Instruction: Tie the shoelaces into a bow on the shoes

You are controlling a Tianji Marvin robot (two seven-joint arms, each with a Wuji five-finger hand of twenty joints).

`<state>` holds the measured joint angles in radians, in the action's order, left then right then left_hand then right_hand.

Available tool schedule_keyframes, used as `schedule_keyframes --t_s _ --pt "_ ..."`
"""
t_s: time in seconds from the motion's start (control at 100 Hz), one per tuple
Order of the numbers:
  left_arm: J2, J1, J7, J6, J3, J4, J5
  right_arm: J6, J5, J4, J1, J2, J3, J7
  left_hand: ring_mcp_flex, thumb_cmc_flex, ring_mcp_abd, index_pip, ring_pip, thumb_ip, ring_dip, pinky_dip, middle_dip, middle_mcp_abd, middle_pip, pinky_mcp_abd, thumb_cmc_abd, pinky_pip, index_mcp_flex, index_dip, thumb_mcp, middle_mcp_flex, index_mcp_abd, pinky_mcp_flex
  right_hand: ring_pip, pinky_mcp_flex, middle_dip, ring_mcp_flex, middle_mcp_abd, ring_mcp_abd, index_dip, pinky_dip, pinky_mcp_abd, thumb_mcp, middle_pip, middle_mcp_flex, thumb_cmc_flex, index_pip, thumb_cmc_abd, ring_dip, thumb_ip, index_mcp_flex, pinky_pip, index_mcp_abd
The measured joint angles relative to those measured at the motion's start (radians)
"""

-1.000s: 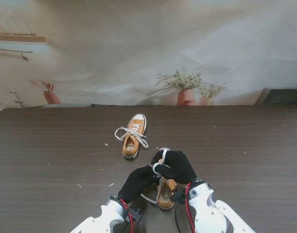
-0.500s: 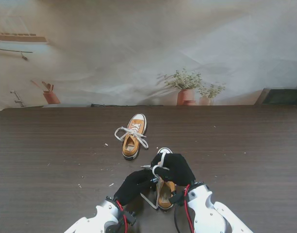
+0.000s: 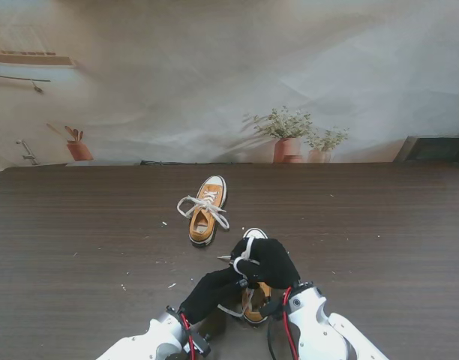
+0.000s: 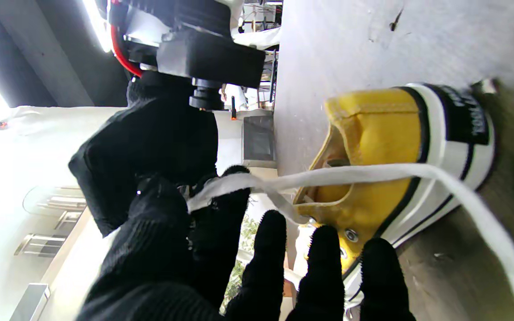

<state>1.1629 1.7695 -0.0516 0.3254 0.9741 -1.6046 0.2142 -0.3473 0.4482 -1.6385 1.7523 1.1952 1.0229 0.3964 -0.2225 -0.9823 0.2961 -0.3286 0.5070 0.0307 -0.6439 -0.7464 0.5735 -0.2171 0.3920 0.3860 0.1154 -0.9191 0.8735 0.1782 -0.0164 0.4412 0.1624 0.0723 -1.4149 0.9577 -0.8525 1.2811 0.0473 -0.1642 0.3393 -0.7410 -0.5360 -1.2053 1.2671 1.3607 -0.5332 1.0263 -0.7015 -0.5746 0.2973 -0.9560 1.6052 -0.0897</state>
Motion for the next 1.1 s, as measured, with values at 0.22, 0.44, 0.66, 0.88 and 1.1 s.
schedule_keyframes --t_s 0.22,0.44,0.66,0.88,1.1 --pt "-0.012 0.038 -0.007 -0.001 0.032 -0.019 -0.059 -0.007 0.000 -0.002 0.008 0.001 0.001 0.009 0.028 0.000 -0.011 0.181 -0.015 0.000 0.000 -0.011 0.000 0.001 -0.043 -0.001 -0.028 0.036 -0.273 -0.045 0.000 -0.090 -0.049 0.015 0.000 0.000 0.000 0.000 0.000 0.000 -0.001 0.000 0.000 0.000 0.000 0.000 0.000 0.000 0.000 0.000 0.000 0.000 0.000 0.000" --pt "-0.019 0.079 -0.001 0.003 0.052 -0.029 -0.070 -0.009 -0.007 -0.004 0.014 0.006 0.002 0.027 0.028 0.025 -0.020 0.222 -0.015 0.000 -0.001 -0.024 0.000 0.008 -0.047 -0.027 -0.028 0.050 -0.397 -0.047 0.019 -0.114 -0.111 0.017 0.000 0.000 0.000 0.000 0.000 0.000 -0.001 0.000 0.000 0.000 0.000 0.000 0.000 0.000 0.000 0.000 0.000 0.000 0.000 0.000" --pt "-0.010 0.095 0.050 0.020 0.052 -0.024 -0.025 -0.010 -0.008 -0.004 0.016 0.008 0.002 0.032 0.028 0.068 -0.021 0.234 -0.015 0.000 -0.013 -0.047 0.000 0.011 -0.047 -0.027 -0.024 0.050 -0.456 -0.057 0.020 -0.121 -0.160 0.017 0.000 0.000 0.000 0.000 0.000 0.000 -0.002 0.000 0.000 0.000 0.000 0.000 0.000 0.000 0.000 0.000 0.000 0.000 0.000 0.000" --pt "-0.002 0.066 0.053 0.019 0.024 -0.004 0.016 -0.016 -0.008 -0.006 0.024 0.008 0.002 0.030 0.060 0.110 -0.029 0.279 -0.004 0.000 -0.025 -0.058 0.000 0.013 -0.047 -0.027 -0.024 0.052 -0.561 -0.072 0.019 -0.168 -0.161 0.019 0.000 0.000 0.000 0.000 0.000 0.000 -0.002 0.000 0.000 0.000 0.000 0.000 0.000 0.000 0.000 0.000 0.000 0.000 0.000 0.000" --pt "0.011 0.043 0.071 0.020 0.007 -0.001 0.040 -0.027 0.002 -0.018 0.038 0.007 0.011 0.031 0.063 0.140 -0.030 0.307 -0.003 0.000 -0.027 -0.060 0.000 0.015 -0.047 -0.039 -0.024 0.063 -0.593 -0.085 0.021 -0.186 -0.161 0.020 0.000 0.000 0.000 0.000 0.000 0.000 -0.011 0.000 0.000 0.000 0.000 0.000 0.000 0.000 0.000 0.000 0.000 0.000 0.000 0.000"
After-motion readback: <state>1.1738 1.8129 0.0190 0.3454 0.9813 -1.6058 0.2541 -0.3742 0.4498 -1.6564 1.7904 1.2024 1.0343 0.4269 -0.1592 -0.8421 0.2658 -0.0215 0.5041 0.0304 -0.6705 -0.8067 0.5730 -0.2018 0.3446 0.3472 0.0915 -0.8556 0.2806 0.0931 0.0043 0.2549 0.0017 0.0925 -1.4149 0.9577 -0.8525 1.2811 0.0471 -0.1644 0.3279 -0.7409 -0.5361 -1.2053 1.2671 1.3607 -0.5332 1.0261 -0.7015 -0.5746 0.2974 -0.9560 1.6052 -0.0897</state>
